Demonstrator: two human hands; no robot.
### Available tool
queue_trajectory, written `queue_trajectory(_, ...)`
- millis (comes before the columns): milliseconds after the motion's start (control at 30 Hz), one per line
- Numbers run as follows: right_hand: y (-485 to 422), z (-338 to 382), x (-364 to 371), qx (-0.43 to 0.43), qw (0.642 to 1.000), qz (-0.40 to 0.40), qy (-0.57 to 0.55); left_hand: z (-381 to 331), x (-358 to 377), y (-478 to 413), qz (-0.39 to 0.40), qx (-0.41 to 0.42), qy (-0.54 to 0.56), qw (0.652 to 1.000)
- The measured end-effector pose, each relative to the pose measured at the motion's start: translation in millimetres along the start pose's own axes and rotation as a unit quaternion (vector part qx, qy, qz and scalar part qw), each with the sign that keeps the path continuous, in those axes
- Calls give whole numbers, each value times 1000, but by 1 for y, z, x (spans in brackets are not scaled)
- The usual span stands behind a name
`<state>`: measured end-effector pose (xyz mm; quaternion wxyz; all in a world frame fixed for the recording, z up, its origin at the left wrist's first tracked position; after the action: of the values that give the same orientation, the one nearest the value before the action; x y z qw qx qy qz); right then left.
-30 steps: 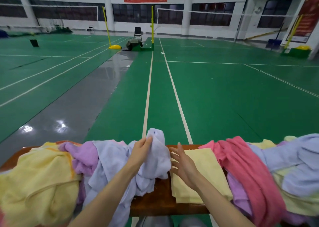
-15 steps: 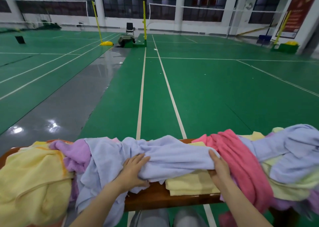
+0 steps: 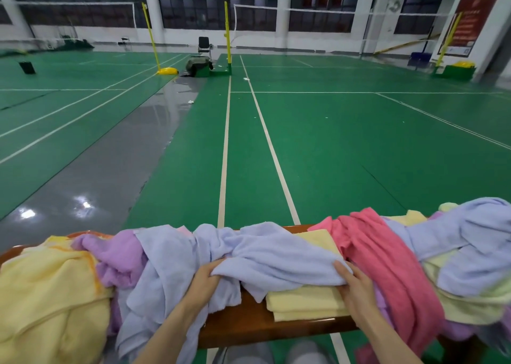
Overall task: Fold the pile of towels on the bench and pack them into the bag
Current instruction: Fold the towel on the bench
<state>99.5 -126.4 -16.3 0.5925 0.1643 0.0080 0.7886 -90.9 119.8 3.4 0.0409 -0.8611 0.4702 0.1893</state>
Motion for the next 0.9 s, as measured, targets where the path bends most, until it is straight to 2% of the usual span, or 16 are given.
queue_trajectory(100,4,12,12,-68,993,-35,95,-2,1,0,23,23,-48,998)
queue_trajectory(167,11,25,35,-129,979,-10,157,-6,5,-5,39,40,-85,995)
queue_trajectory(233,23,35,69,-167,963,81,196,-20,15,-12,63,51,-106,991)
queue_trajectory(333,37,22,104,-113,916,235,305,-34,26,-24,86,50,-103,990)
queue_trajectory(400,40,14,109,-91,882,277,369,-37,27,-30,90,53,-85,991)
queue_trajectory(433,38,14,108,-94,879,276,377,-39,27,-32,93,49,-79,991)
queue_trajectory(533,37,24,104,-117,890,262,353,-39,27,-34,108,13,-71,991)
queue_trajectory(600,35,26,101,-113,895,259,346,-41,30,-29,122,-17,-16,992)
queue_trajectory(767,23,26,93,-65,927,219,296,-41,32,-23,161,32,-15,986)
queue_trajectory(900,20,25,92,-48,934,204,290,-30,30,-23,149,38,-3,988)
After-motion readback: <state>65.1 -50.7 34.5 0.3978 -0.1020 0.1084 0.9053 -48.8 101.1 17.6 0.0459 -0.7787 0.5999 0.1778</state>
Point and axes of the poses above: each hand's wrist, its own y-axis away from the middle knuckle, its own x-axis out of the palm, z = x × y, the point moved 5 cm from there along -y, towards the middle knuckle
